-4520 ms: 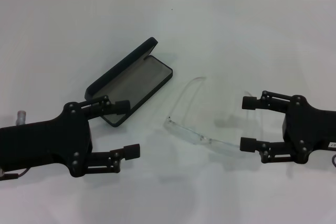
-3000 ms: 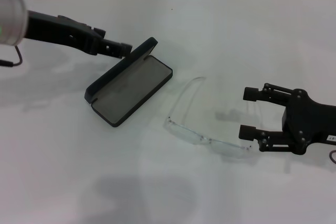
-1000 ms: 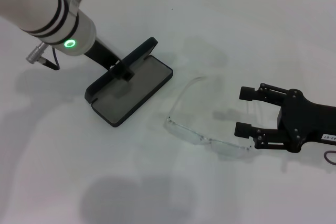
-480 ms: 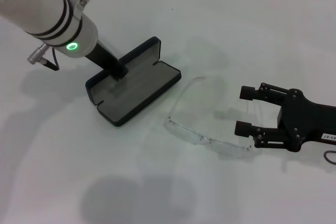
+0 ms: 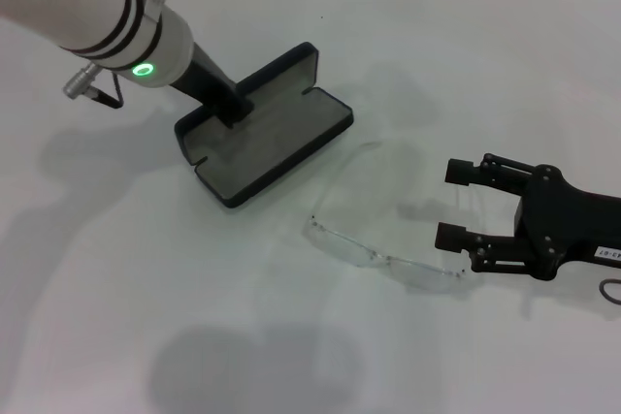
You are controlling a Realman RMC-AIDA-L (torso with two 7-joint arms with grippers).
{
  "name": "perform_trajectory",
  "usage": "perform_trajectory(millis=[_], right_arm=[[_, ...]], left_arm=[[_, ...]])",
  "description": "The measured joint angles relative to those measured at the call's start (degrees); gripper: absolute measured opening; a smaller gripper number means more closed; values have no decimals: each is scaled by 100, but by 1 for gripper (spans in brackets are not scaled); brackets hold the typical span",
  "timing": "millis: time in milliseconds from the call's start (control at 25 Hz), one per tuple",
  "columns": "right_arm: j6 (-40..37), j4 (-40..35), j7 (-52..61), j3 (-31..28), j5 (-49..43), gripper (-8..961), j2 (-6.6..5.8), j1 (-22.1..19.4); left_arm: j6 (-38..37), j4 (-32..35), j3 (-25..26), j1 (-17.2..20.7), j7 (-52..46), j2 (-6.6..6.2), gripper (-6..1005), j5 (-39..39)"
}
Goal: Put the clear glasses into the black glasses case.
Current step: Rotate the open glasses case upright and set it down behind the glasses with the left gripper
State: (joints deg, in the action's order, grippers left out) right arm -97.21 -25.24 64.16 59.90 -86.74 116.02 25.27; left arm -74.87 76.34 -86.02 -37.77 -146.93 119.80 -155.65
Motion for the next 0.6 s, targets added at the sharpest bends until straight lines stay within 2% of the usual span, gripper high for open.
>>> perform_trajectory(millis=[280,600], right_arm=[[1,6,0,-5,0,847,7,-25],[-26,174,0,-23,3,847,7,-31]], left_arm=[[313,21,-31,24,1020,0,210,135],[953,208,-124,390,2469,-11,210,-193]])
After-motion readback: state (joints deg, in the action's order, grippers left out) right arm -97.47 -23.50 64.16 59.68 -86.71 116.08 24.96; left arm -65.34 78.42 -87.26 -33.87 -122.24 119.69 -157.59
